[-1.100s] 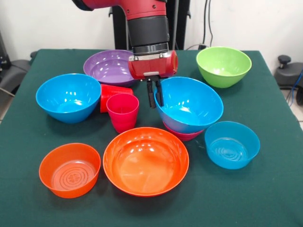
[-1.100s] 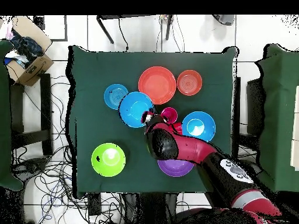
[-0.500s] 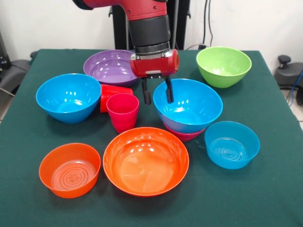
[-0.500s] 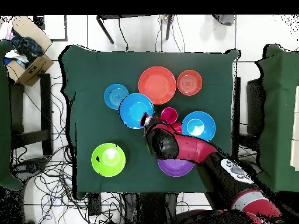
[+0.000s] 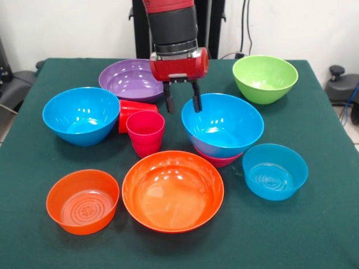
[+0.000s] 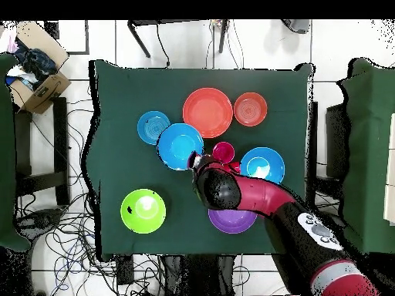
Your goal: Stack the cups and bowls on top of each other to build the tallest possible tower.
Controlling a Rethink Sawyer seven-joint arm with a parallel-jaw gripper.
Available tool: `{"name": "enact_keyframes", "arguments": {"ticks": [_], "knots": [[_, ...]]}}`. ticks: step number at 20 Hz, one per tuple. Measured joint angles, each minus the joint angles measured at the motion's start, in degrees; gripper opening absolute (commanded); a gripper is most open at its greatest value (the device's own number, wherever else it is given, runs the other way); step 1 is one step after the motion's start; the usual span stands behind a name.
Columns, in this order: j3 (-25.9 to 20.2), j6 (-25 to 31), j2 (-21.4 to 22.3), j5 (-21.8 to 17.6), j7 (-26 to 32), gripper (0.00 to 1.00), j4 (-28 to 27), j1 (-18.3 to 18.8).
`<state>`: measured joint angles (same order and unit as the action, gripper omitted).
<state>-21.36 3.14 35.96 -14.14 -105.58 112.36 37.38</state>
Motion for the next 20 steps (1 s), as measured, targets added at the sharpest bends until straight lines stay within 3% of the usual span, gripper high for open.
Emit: {"name": "enact_keyframes", "arguments": {"ticks": [11, 20], "knots": [[-1.13, 0.80, 5.39, 0.28, 0.00, 1.00, 0.47, 1.03], [-2.54, 6.69, 9.47, 0.55, 0.00, 1.00, 2.10, 3.78]]}}
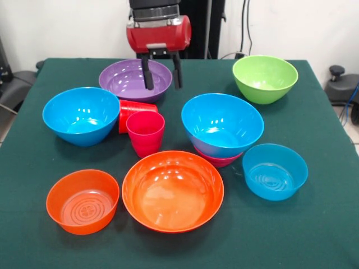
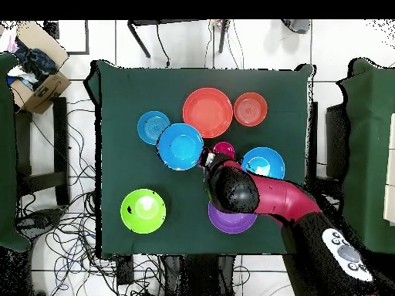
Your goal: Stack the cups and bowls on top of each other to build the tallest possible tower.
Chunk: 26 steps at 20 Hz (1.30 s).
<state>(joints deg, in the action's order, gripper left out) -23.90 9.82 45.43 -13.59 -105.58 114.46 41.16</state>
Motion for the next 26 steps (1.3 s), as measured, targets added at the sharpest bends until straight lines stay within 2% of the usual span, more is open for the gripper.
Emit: {"name": "enact_keyframes", "arguments": {"ticks": [5, 10, 20, 26], "knots": [[2.57, 4.92, 1.68, -2.16, 0.00, 1.00, 0.31, -1.94], [4.22, 7.18, 2.73, -4.07, 0.00, 1.00, 1.01, -3.68], [8.65, 7.06, 2.22, -8.84, 0.00, 1.00, 3.40, -7.04], [12.03, 4.98, 2.21, -11.72, 0.00, 1.00, 5.49, -9.70]]}}
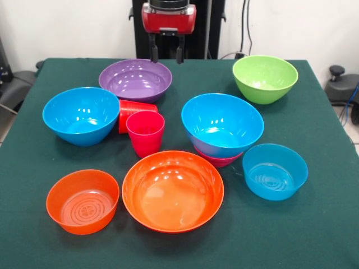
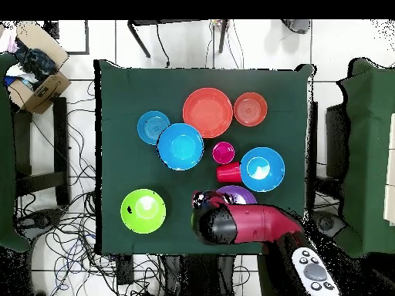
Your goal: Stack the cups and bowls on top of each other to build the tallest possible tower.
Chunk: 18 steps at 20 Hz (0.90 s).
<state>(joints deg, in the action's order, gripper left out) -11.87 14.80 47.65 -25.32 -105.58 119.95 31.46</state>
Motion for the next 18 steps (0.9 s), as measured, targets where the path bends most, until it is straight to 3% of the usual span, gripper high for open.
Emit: {"name": "enact_keyframes", "arguments": {"ticks": [9, 18], "knots": [[6.64, -11.16, -3.48, -3.28, 0.00, 1.00, 1.74, -3.87], [12.49, -21.82, -7.54, -3.64, 0.00, 1.00, 2.35, -7.94]]}}
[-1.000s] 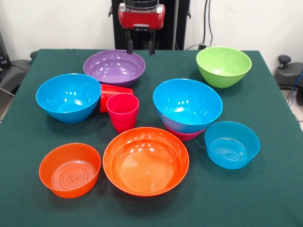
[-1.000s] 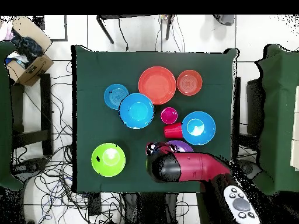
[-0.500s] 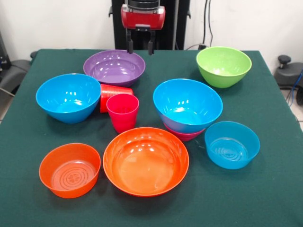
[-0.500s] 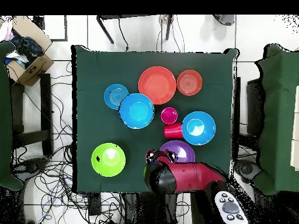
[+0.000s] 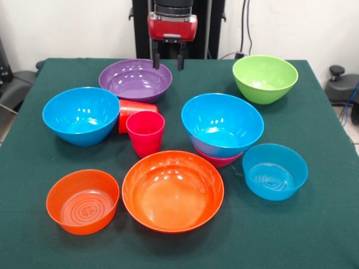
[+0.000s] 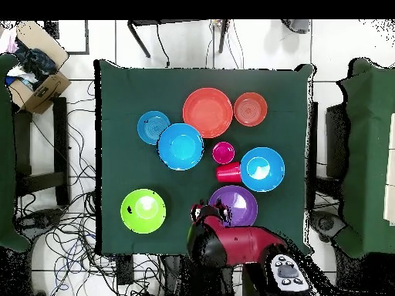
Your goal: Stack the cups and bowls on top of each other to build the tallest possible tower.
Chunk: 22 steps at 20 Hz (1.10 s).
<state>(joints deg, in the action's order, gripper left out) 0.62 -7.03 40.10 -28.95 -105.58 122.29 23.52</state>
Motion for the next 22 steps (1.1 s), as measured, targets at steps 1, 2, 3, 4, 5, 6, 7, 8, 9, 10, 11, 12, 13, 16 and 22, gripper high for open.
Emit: {"name": "enact_keyframes", "arguments": {"ticks": [1, 2, 3, 4, 5, 6, 7, 8, 9, 10, 11, 12, 13, 16, 22], "knots": [[0.63, -1.34, -0.62, 0.01, 0.00, 1.00, 0.01, -0.36], [1.26, -2.40, -1.26, 0.02, 0.00, 1.00, -0.01, -0.64], [1.67, -2.94, -1.69, 0.02, 0.00, 1.00, -0.01, -0.82], [1.98, -3.30, -2.02, 0.02, 0.00, 1.00, 0.00, -0.94], [3.03, -4.53, -3.34, 0.02, 0.00, 1.00, 0.00, -1.41], [3.30, -4.86, -3.69, 0.02, 0.00, 1.00, -0.02, -1.57], [3.55, -5.18, -4.05, 0.04, 0.00, 1.00, -0.02, -1.74], [4.26, -5.97, -5.05, 0.04, 0.00, 1.00, -0.02, -2.30], [4.67, -6.36, -5.56, 0.05, 0.00, 1.00, -0.03, -2.67], [5.12, -6.68, -6.01, 0.05, 0.00, 1.00, -0.03, -3.07], [5.57, -7.01, -6.46, 0.06, 0.00, 1.00, -0.02, -3.48], [6.55, -7.67, -7.42, 0.07, 0.00, 1.00, -0.03, -4.41], [6.98, -7.96, -7.83, 0.07, 0.00, 1.00, -0.03, -4.85], [8.79, -9.43, -9.77, 0.10, 0.00, 1.00, -0.05, -6.73], [10.88, -12.05, -13.86, 0.12, 0.00, 1.00, -0.08, -7.81]]}}
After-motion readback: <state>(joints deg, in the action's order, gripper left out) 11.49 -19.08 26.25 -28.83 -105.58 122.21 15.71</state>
